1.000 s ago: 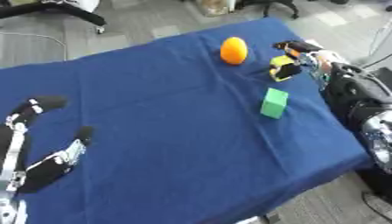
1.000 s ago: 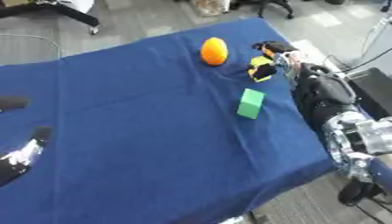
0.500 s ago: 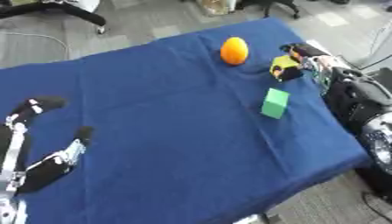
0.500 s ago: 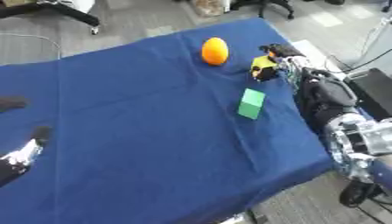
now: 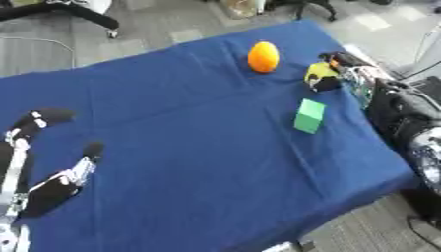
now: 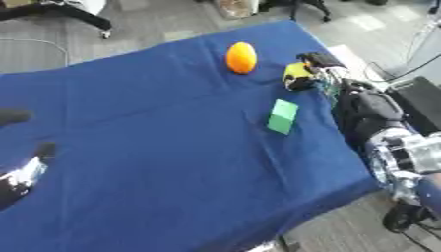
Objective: Pick up the objects with one hand, pass them to the other hand, and then place them into the box on the other side of the table.
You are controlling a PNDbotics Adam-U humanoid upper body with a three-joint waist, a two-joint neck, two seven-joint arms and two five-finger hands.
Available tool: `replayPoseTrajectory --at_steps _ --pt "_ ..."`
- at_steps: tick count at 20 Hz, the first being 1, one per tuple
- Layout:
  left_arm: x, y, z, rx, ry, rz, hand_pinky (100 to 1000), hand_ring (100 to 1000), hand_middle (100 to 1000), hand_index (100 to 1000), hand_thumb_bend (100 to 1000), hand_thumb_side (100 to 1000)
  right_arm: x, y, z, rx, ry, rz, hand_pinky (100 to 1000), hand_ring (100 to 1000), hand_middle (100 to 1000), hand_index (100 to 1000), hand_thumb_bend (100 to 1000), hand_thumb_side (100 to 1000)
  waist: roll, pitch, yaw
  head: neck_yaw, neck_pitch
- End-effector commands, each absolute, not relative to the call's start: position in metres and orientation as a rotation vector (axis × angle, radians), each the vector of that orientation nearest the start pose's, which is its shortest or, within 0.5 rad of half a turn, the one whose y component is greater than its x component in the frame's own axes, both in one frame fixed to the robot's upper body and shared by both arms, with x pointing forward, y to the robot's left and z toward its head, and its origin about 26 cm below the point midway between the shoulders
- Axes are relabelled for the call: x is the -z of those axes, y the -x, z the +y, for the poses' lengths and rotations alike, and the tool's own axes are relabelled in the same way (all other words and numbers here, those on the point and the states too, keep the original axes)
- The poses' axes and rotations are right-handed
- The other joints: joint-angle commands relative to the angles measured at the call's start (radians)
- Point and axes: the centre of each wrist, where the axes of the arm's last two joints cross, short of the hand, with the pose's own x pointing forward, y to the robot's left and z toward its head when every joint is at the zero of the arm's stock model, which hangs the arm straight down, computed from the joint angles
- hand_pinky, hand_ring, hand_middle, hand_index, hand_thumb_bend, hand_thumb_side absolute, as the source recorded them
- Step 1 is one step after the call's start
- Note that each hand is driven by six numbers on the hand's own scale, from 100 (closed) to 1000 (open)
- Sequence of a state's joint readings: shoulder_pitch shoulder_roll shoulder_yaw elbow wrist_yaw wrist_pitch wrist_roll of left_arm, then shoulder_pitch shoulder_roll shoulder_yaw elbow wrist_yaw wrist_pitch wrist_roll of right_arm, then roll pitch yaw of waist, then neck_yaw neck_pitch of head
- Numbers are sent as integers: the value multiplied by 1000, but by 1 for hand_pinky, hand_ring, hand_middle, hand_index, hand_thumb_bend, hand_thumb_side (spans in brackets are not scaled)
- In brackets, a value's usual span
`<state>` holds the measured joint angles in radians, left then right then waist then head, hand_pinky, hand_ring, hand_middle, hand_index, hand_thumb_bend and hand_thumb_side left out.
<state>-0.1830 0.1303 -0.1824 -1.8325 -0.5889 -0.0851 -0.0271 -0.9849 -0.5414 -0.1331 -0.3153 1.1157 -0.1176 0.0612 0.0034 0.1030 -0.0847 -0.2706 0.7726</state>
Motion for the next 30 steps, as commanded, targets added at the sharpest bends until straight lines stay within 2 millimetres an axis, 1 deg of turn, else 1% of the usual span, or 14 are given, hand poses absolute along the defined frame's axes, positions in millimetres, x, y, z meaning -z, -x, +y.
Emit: replayPoseTrajectory --at_steps 1,2,3,6,7,8,9,11,15,21,25,28,30 --pt "-112 -301 196 729 -440 -2072 935 855 720 757 411 594 -116 -458 -433 -1019 1064 -987 743 769 836 950 100 470 0 -20 -1 -4 -3" --pt "-112 -301 196 728 -439 -2072 934 855 720 757 410 595 -116 -458 -433 -1017 1060 -990 734 754 823 939 100 443 0 -20 -1 -4 -3" --pt "-112 -301 196 728 -439 -2072 934 854 720 758 408 596 -116 -458 -433 -1015 1058 -996 724 710 801 916 100 395 0 -20 -1 -4 -3" --pt "-111 -301 196 727 -438 -2071 933 852 719 758 404 598 -118 -459 -432 -1015 1059 -1014 705 616 747 853 100 231 0 -19 -1 -5 -3" --pt "-111 -301 196 726 -437 -2071 933 852 719 758 402 598 -119 -459 -431 -1013 1066 -1027 700 595 726 835 100 227 0 -19 -1 -5 -3" --pt "-111 -301 196 726 -437 -2071 932 849 718 758 398 599 -121 -460 -430 -1009 1078 -1047 692 562 669 800 100 219 0 -19 -1 -5 -3" --pt "-111 -301 196 725 -437 -2071 932 849 718 759 397 600 -123 -461 -430 -1003 1095 -1071 685 543 649 783 100 216 0 -19 -2 -5 -3" --pt "-111 -301 196 724 -436 -2070 930 845 716 759 395 601 -128 -463 -428 -989 1135 -1128 676 497 593 720 100 196 0 -19 -2 -4 -3" --pt "-111 -301 197 720 -437 -2069 926 839 714 759 390 602 -148 -468 -421 -973 1199 -1276 663 455 572 705 100 161 -1 -21 -3 0 -3" --pt "-110 -301 197 710 -443 -2068 920 829 709 758 379 596 -182 -474 -407 -997 1215 -1486 661 447 567 698 100 130 -3 -22 -3 13 -3" --pt "-110 -301 198 698 -450 -2069 915 823 705 758 373 586 -204 -476 -390 -1033 1179 -1642 656 437 564 689 100 102 -4 -23 -2 39 -3" --pt "-110 -302 197 691 -455 -2070 912 821 703 759 369 577 -219 -476 -370 -1054 1116 -1779 652 431 564 683 100 100 -3 -23 1 75 -3" --pt "-111 -302 197 688 -460 -2073 910 820 702 759 369 569 -227 -475 -350 -1066 1052 -1878 648 426 563 678 100 100 -2 -23 3 113 -3"
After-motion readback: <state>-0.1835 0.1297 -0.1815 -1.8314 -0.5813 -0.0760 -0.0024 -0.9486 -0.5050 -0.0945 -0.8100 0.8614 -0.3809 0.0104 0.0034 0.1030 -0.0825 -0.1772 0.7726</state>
